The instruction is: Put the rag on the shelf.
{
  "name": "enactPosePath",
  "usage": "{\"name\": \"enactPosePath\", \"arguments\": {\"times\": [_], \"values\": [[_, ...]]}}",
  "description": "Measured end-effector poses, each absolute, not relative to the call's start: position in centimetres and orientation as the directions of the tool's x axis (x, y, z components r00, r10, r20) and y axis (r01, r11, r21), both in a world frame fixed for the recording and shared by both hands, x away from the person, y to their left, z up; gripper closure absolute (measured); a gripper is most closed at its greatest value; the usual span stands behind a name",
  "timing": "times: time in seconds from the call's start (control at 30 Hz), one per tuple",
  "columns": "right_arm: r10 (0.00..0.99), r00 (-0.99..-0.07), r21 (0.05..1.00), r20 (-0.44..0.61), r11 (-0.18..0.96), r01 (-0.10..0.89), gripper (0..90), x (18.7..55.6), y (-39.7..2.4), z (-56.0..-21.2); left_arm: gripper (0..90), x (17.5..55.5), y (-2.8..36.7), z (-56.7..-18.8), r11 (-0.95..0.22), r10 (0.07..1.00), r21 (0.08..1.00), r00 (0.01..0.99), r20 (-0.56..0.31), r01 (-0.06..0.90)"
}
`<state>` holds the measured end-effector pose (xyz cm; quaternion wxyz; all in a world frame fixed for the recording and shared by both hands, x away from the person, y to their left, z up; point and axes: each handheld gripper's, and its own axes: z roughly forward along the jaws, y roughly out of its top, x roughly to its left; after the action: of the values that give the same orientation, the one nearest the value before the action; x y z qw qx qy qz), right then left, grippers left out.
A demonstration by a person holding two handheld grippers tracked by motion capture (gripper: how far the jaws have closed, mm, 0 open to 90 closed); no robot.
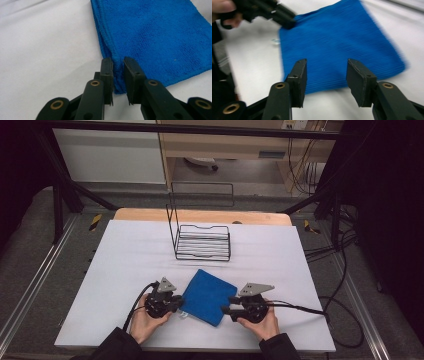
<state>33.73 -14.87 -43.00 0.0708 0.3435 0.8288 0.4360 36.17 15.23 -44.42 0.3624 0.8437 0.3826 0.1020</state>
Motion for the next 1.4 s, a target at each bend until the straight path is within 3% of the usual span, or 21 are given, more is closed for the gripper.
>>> {"name": "enactPosePath", "arguments": {"times": [0.4, 0.47, 0.6, 0.8, 0.93, 1.23, 1.4], "values": [[0.599, -0.789, 0.731, 0.135, 0.477, 0.487, 61.1, 31.4, -11.0, -45.2, 85.1, 36.3, 15.2, -44.4, -0.437, 0.719, 0.679, 0.683, -0.131, 0.590], [0.604, -0.788, 0.730, 0.115, 0.487, 0.480, 64.4, 31.3, -10.8, -45.2, 85.2, 36.3, 15.2, -44.4, -0.428, 0.723, 0.679, 0.677, -0.140, 0.597], [0.613, -0.782, 0.727, 0.108, 0.488, 0.483, 83.9, 31.2, -10.9, -45.2, 85.1, 36.2, 15.2, -44.3, -0.430, 0.722, 0.679, 0.678, -0.138, 0.596], [0.600, -0.788, 0.703, 0.137, 0.502, 0.504, 87.5, 31.7, -11.2, -44.6, 83.6, 35.5, 15.2, -43.9, -0.433, 0.708, 0.684, 0.691, -0.146, 0.587], [0.579, -0.800, 0.689, 0.159, 0.515, 0.510, 87.6, 32.1, -12.7, -43.4, 70.2, 35.1, 15.5, -43.3, -0.411, 0.688, 0.709, 0.705, -0.171, 0.573], [0.554, -0.824, 0.650, 0.119, 0.584, 0.486, 86.6, 32.5, -15.5, -42.9, 60.6, 35.3, 16.8, -42.6, -0.385, 0.702, 0.743, 0.696, -0.151, 0.548], [0.529, -0.844, 0.625, 0.086, 0.631, 0.460, 85.8, 32.5, -15.9, -43.1, 49.1, 35.5, 17.3, -42.6, -0.377, 0.713, 0.751, 0.687, -0.139, 0.543]]}}
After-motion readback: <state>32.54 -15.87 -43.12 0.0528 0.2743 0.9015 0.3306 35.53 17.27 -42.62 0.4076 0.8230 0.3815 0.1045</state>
